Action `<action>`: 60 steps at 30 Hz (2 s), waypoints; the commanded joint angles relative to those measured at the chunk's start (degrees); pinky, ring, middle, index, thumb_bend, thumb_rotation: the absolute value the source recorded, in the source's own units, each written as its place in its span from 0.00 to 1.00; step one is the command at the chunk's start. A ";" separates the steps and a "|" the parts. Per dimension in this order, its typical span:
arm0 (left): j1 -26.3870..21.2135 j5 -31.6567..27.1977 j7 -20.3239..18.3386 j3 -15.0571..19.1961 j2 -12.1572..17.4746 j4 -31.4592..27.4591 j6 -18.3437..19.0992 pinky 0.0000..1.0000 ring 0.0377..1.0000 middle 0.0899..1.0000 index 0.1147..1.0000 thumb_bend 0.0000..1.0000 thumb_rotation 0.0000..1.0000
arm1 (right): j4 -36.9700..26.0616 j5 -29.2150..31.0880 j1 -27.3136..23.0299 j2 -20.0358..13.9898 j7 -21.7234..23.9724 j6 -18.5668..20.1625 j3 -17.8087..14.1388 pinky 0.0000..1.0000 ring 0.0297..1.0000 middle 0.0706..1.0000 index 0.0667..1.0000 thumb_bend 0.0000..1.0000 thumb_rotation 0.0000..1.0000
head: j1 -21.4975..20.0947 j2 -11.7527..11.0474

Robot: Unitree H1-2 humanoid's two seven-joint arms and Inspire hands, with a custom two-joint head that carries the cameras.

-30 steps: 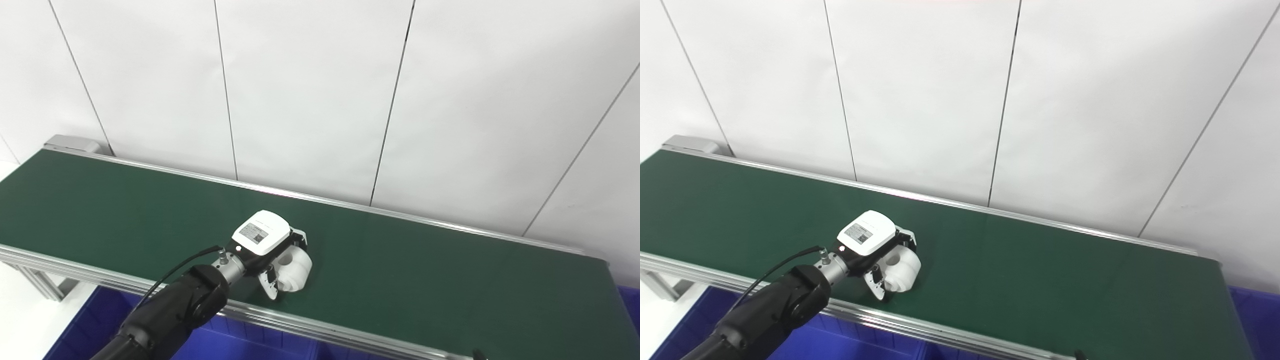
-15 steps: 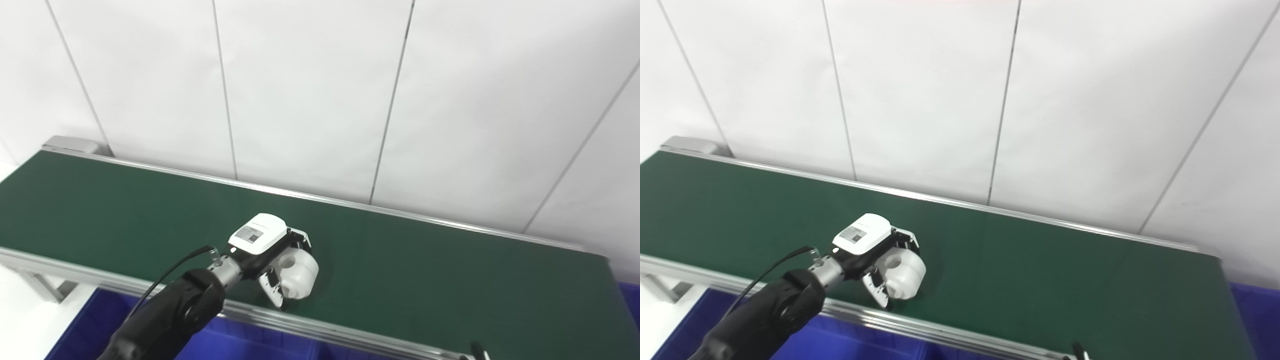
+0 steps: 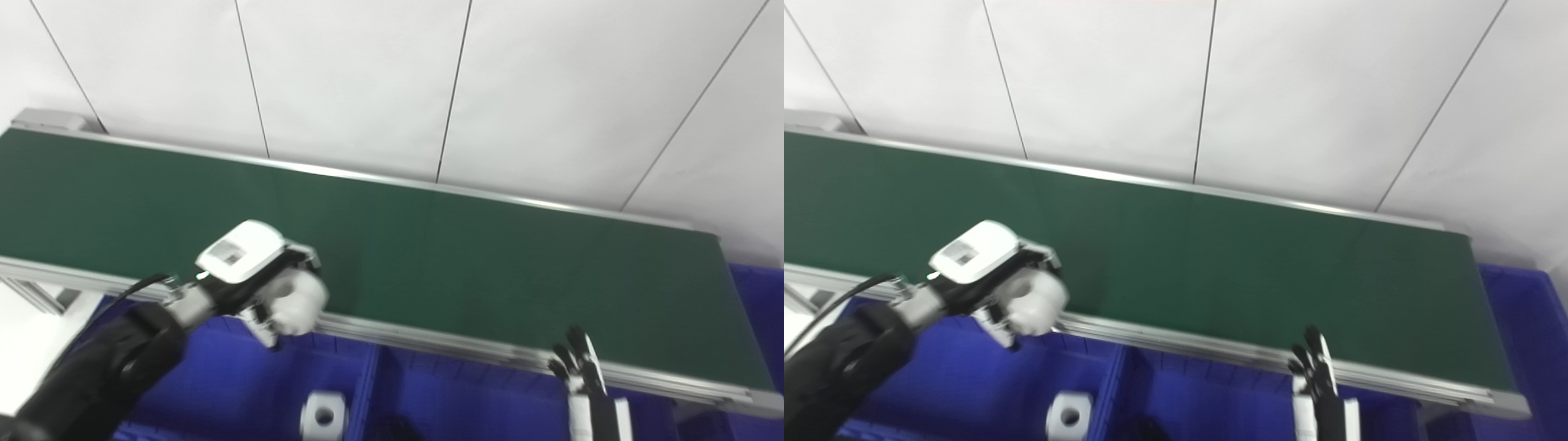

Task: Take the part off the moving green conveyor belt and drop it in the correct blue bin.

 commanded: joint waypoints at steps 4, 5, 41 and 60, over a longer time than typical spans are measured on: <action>0.59 -2.01 0.82 3.17 2.42 0.64 -1.37 0.27 0.31 0.43 0.43 0.52 0.00 | -2.71 -0.64 -1.89 0.72 0.34 2.25 0.73 0.86 0.90 0.95 0.94 0.69 1.00 | -0.42 0.46; 0.76 -2.10 0.73 3.37 2.53 1.03 -1.58 0.28 0.31 0.43 0.43 0.52 0.00 | -2.83 -0.84 -2.05 0.69 0.34 2.54 0.83 0.85 0.90 0.95 0.94 0.69 1.00 | -0.67 0.39; 2.43 -9.39 -17.92 3.13 3.71 -1.65 6.48 0.76 0.89 0.97 0.95 0.98 0.47 | -0.82 -0.92 -3.57 0.45 0.29 2.20 2.38 0.85 0.90 0.96 0.95 0.68 1.00 | -1.61 -0.41; 15.79 -47.31 -9.16 7.32 -19.10 -11.66 8.19 1.00 1.00 1.00 1.00 0.88 0.59 | 3.07 -4.63 -4.68 5.12 -2.18 1.19 4.10 0.84 0.89 0.95 0.95 0.73 0.98 | -13.82 -1.53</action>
